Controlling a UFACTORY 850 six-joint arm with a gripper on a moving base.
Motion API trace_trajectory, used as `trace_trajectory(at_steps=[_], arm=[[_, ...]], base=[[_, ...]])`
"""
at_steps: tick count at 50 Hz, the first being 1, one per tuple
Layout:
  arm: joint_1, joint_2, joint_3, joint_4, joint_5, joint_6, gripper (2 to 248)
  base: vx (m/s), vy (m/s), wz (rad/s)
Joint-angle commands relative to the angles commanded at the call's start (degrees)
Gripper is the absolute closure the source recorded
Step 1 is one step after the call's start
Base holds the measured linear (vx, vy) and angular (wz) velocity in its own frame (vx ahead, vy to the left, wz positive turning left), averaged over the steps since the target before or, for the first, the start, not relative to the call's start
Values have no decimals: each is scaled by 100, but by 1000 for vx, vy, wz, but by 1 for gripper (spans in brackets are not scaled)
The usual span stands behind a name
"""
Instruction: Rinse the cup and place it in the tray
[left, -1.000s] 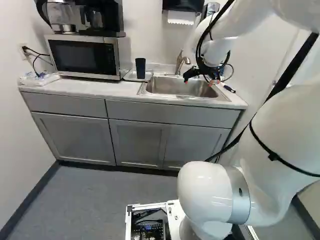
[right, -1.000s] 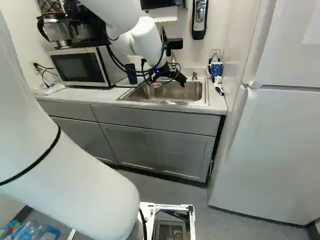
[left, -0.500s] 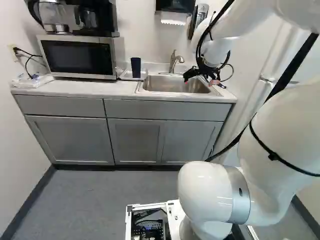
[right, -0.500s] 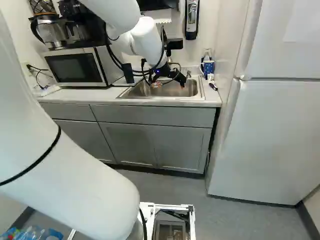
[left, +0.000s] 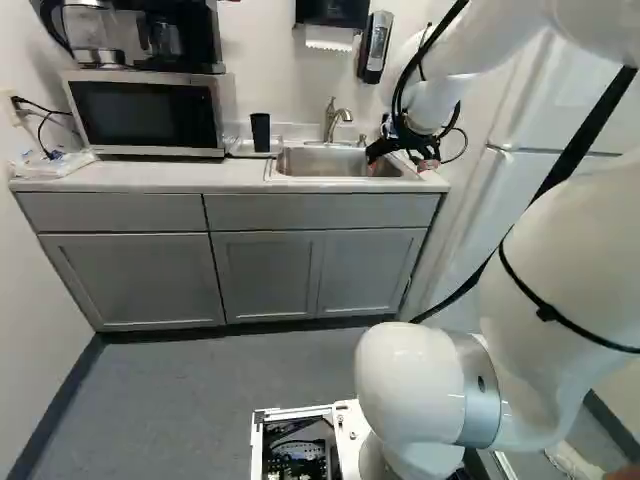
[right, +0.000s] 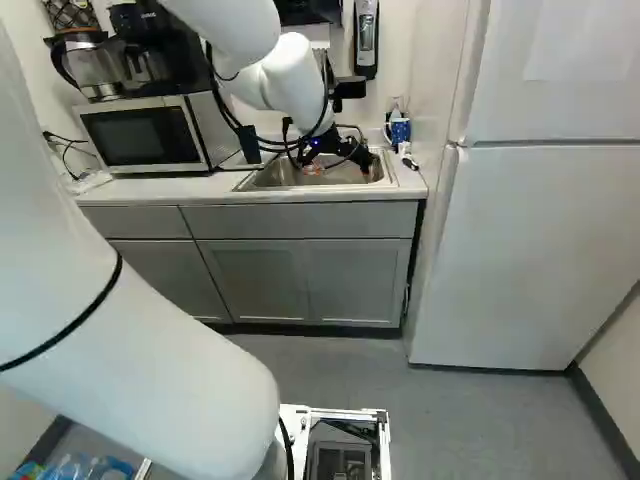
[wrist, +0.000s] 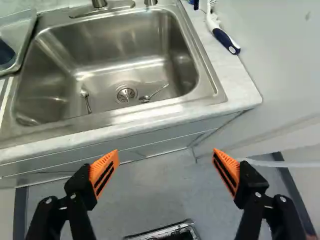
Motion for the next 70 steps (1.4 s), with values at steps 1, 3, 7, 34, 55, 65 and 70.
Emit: trace_trajectory(at_steps=[1,3,7,34,55,65,70], arm=[[0,0,0,0,0,0,3],[0,0,0,0,0,0,3],[0,0,0,0,0,0,3],[0,0,0,0,0,0,3],[3,2,10,0,15,1,3],[20,10,61,-2,90,4,3],[34,18,103,-3,152,7,3]], base=[[-171,46,-35],[-149,46,-4],[-151,49,-6],[-72,24,0],[0,0,0],[0,0,0],[0,0,0]])
